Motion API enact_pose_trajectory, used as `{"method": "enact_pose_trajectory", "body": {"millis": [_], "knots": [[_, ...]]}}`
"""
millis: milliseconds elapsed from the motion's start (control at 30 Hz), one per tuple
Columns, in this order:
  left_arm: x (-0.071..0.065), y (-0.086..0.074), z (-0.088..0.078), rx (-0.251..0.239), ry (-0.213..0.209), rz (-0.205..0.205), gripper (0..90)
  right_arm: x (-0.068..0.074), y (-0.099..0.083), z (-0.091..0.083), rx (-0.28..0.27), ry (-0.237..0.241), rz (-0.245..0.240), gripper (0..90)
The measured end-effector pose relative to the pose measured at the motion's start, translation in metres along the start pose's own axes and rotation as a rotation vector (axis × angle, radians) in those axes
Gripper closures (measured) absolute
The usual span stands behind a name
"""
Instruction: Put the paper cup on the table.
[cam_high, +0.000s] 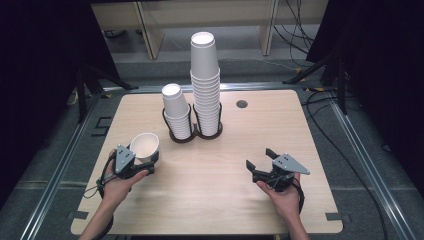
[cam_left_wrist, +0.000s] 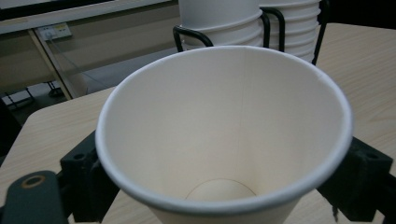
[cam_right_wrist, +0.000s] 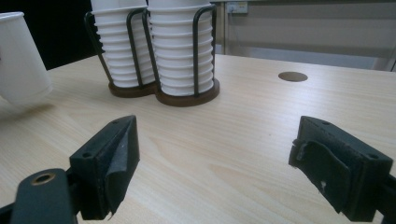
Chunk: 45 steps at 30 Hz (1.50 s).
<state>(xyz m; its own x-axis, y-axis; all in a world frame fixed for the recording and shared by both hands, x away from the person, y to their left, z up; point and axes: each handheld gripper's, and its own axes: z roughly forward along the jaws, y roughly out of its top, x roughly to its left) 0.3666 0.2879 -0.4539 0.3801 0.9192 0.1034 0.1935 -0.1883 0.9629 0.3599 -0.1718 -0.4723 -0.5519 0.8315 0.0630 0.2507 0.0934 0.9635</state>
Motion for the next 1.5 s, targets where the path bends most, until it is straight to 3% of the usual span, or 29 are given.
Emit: {"method": "enact_pose_trajectory", "body": {"millis": [167,267,467,500,633,900,933,967,1133,1233,1367,1500], "knots": [[0.004,-0.003,0.004,0.014,0.036,-0.01,12.3,0.002,0.0,0.004,-0.013,0.019,0.02,14.9],[0.006,-0.006,0.009,0.031,0.065,-0.002,12.2,0.002,0.0,0.004,0.001,0.011,0.008,14.9],[0.009,-0.009,0.02,0.056,0.083,-0.004,12.0,0.002,0.0,0.005,-0.005,0.028,0.007,14.9],[0.009,-0.01,0.021,0.062,0.077,-0.011,12.0,0.003,0.0,0.005,-0.002,0.025,0.018,14.9],[0.009,-0.014,0.028,0.069,0.082,-0.019,11.9,0.001,0.0,0.005,-0.012,0.028,-0.015,14.9],[0.01,-0.014,0.031,0.064,0.088,-0.026,11.6,0.002,0.0,0.005,0.0,0.041,0.013,14.9],[0.011,-0.014,0.031,0.064,0.087,-0.029,11.6,0.001,0.0,0.005,-0.005,0.029,-0.017,14.9],[0.011,-0.014,0.031,0.061,0.088,-0.034,11.5,0.003,0.0,0.004,-0.001,0.029,0.004,14.9],[0.013,-0.015,0.031,0.061,0.083,-0.04,10.2,0.005,0.0,0.004,0.022,0.029,0.017,14.9],[0.013,-0.016,0.031,0.058,0.092,-0.045,8.6,0.004,-0.001,0.006,0.005,0.027,0.003,14.9],[0.013,-0.015,0.03,0.035,0.082,-0.046,0.0,0.003,-0.001,0.007,0.006,0.034,-0.006,14.9],[0.011,-0.015,0.029,0.031,0.084,-0.049,0.0,0.004,-0.001,0.007,0.018,0.029,-0.001,14.9]]}}
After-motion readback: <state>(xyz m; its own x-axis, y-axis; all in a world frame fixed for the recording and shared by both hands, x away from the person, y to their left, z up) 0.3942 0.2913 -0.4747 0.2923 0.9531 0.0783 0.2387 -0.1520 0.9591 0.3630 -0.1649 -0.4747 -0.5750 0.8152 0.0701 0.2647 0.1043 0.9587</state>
